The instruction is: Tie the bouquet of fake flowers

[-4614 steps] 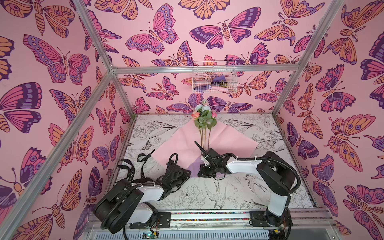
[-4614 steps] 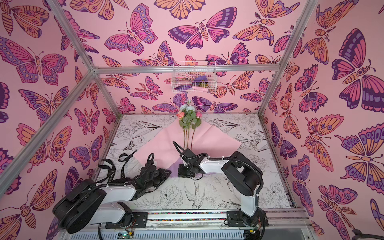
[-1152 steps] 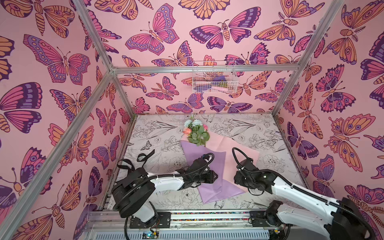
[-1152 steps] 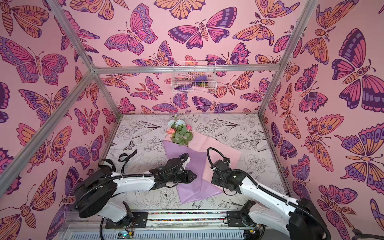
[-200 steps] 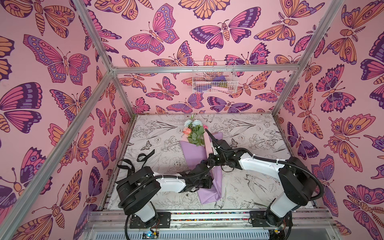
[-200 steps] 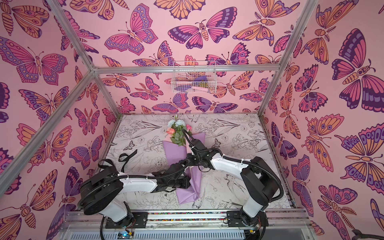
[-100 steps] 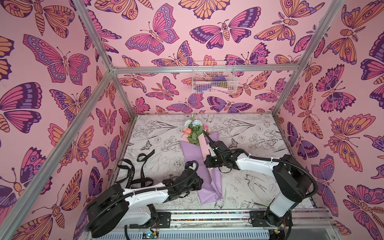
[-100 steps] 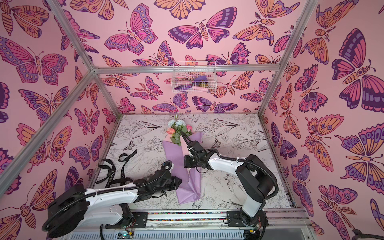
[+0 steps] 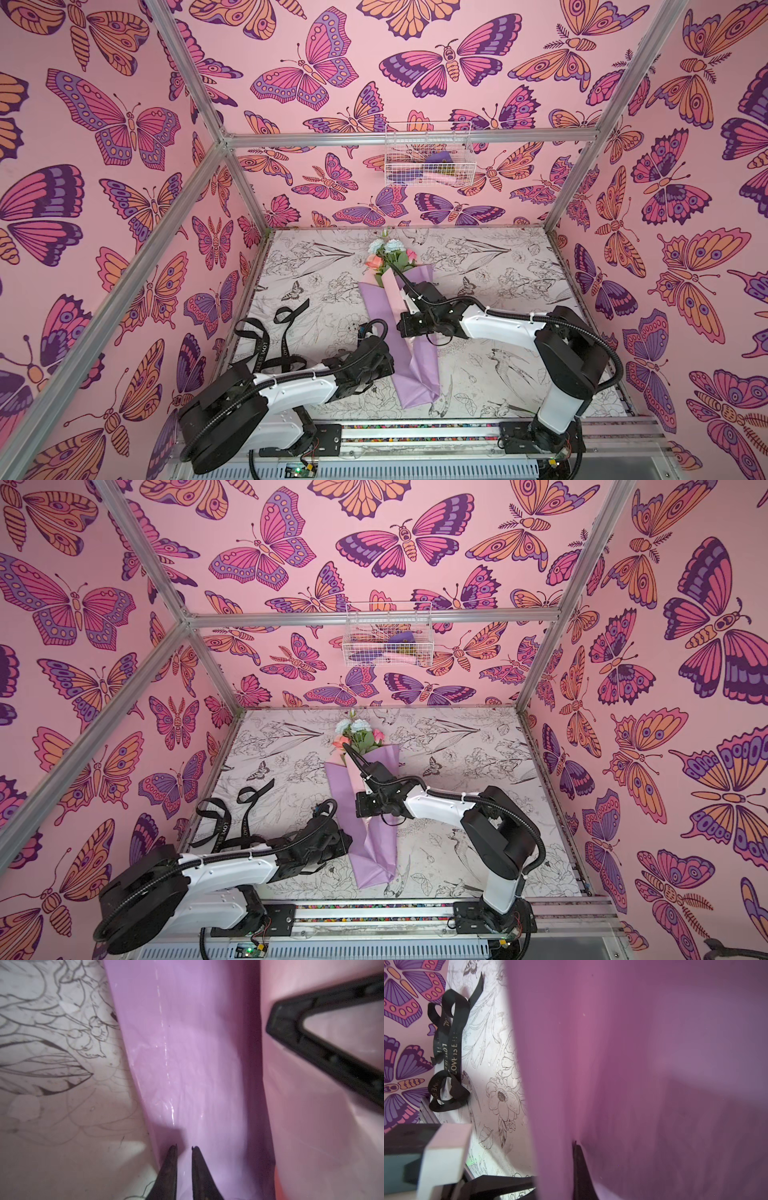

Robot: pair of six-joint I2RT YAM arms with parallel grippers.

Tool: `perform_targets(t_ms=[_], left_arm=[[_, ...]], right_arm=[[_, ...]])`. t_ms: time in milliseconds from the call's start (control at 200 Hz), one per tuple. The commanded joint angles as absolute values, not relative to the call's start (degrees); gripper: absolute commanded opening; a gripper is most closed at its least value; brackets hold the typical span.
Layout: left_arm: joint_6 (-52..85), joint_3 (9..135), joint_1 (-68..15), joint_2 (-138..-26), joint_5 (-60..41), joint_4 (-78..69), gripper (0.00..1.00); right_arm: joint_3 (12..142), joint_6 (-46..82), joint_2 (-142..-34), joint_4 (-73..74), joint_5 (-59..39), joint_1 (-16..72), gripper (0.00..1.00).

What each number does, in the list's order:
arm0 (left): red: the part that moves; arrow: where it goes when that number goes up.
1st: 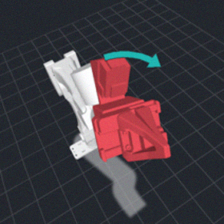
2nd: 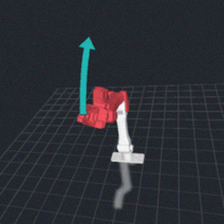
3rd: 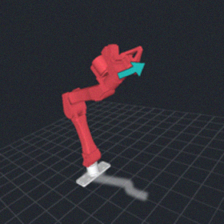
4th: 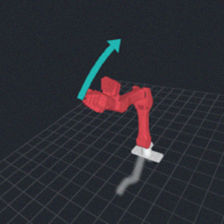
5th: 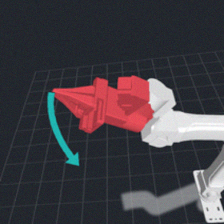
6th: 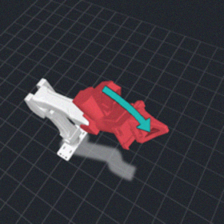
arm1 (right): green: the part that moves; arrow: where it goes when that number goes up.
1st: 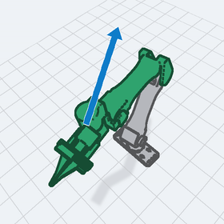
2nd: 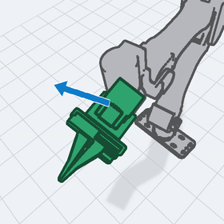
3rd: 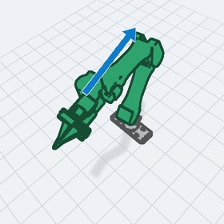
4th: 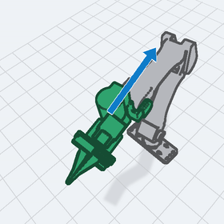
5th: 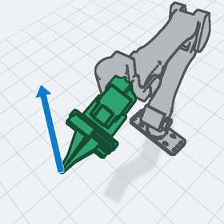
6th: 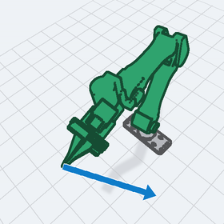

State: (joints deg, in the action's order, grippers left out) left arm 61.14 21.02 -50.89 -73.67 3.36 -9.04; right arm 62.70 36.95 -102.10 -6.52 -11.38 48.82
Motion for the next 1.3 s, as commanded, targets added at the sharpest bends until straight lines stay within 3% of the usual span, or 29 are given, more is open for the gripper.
perform_targets(t_ms=[0, 300, 481, 731, 851, 1097, 1292], left_arm=[[60.95, 19.59, -50.27, -76.12, 0.96, -13.35, 0.17], [63.46, 16.47, -49.94, -73.55, 0.41, -14.35, 0.17], [65.65, 14.59, -47.53, -63.9, 1.53, -8.49, 0.2], [61.54, 17.31, -37.14, -53.06, -0.56, 1.96, 0.37], [58.56, 21.0, -32.37, -51.59, -1.61, 3.08, 0.53], [53.83, 28.92, -25.37, -59.84, -6.45, -1.03, 0.78], [51.56, 35.0, -24.53, -70.51, -8.18, -4.0, 0.8]], right_arm=[[65.33, 34.57, -104.07, -9.24, -10.54, 49.98, 0.0], [67.58, 34.01, -108.07, -11.38, -7.76, 50.27, 0.0], [67.68, 33.55, -109.44, -10.27, -8.45, 50.32, 0.16], [66.93, 33.24, -109.5, -8.79, -9.07, 50.45, 0.34], [67.08, 33.39, -109.77, -8.79, -8.58, 50.54, 0.35], [67.51, 34.14, -111.24, -8.57, -8.46, 50.83, 0.35], [67.64, 34.8, -112.01, -8.26, -8.17, 51.07, 0.34]])
